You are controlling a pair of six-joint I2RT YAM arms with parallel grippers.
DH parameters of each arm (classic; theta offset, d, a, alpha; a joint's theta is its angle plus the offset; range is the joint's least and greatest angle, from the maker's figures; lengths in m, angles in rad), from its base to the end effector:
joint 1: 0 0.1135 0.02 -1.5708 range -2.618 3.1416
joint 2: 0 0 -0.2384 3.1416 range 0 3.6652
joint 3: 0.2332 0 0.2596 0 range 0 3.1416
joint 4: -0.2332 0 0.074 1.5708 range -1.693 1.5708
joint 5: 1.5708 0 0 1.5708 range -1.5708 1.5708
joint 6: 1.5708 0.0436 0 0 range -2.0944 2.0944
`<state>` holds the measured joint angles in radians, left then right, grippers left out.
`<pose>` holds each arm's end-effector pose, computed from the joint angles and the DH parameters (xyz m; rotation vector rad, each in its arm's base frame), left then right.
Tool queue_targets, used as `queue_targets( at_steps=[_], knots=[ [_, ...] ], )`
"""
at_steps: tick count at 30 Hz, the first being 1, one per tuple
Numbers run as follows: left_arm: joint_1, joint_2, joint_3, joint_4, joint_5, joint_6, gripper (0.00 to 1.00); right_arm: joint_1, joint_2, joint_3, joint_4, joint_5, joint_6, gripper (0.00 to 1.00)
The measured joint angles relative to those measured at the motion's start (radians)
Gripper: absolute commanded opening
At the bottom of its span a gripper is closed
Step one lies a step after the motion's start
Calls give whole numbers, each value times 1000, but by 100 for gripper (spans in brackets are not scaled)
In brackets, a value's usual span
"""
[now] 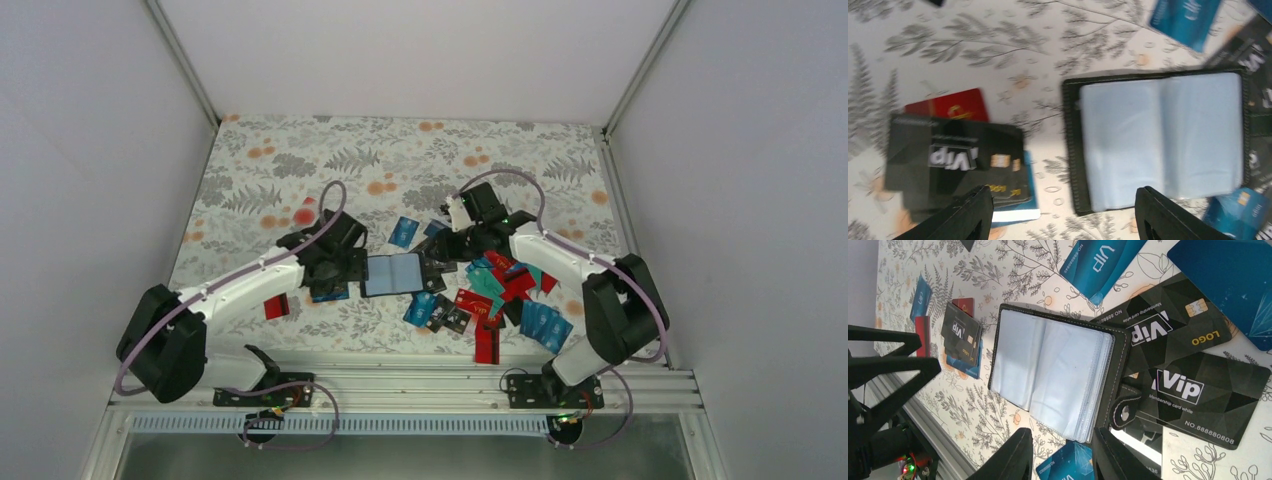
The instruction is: Put the credit cards into the card holder
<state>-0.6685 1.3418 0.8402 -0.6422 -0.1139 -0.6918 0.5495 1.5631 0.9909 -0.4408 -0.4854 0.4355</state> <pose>0.2109 -0.1602 0.1700 -0.0655 2.7277 -0.2511 0.2645 0.1858 0.1701 -0.3471 2.7018 0.9607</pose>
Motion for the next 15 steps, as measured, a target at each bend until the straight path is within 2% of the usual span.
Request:
queue_targets(
  at_steps=[4, 7, 12, 15],
  knots=[
    [47, -47, -34, -53, -24, -31, 66, 0, -13, -3, -19, 17, -3, 37],
    [55, -64, -39, -66, -29, -30, 66, 1, -36, -10, -51, 85, 1, 42],
    [-9, -92, -39, -1, 24, 4, 63, 1, -140, -109, -90, 178, 34, 45],
    [-109, -32, -20, 52, 55, 31, 62, 0, -212, -198, -127, 197, 70, 47]
  ],
)
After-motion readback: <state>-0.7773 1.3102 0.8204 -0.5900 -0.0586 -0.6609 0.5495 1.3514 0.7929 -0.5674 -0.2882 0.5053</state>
